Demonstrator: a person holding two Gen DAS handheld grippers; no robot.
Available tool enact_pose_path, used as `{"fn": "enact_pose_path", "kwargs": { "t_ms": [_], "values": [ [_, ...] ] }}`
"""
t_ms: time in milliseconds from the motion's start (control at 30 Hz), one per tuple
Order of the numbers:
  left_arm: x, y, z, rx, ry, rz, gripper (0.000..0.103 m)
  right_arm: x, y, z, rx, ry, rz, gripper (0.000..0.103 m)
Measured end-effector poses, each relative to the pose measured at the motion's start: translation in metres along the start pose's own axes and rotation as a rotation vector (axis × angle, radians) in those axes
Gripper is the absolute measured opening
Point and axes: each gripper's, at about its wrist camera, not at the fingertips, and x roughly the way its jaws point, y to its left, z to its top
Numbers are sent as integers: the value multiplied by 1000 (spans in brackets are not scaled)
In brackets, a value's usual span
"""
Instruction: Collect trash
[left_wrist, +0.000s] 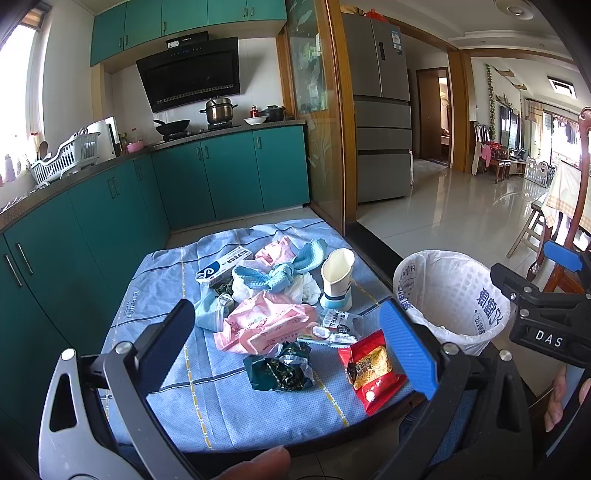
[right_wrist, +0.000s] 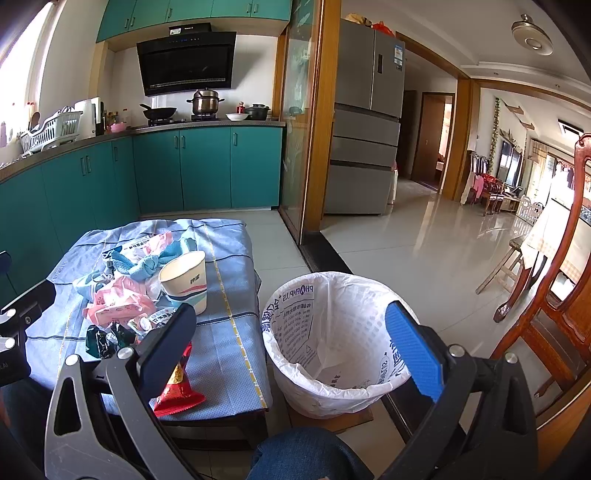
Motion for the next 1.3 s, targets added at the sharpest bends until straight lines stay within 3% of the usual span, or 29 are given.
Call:
{"fn": "enact_pose_path", "kwargs": {
  "t_ms": [1300],
  "values": [
    [-8, 2, 8, -9, -6, 4, 100, -6, 1, 3, -17, -16, -13, 100]
  ]
}}
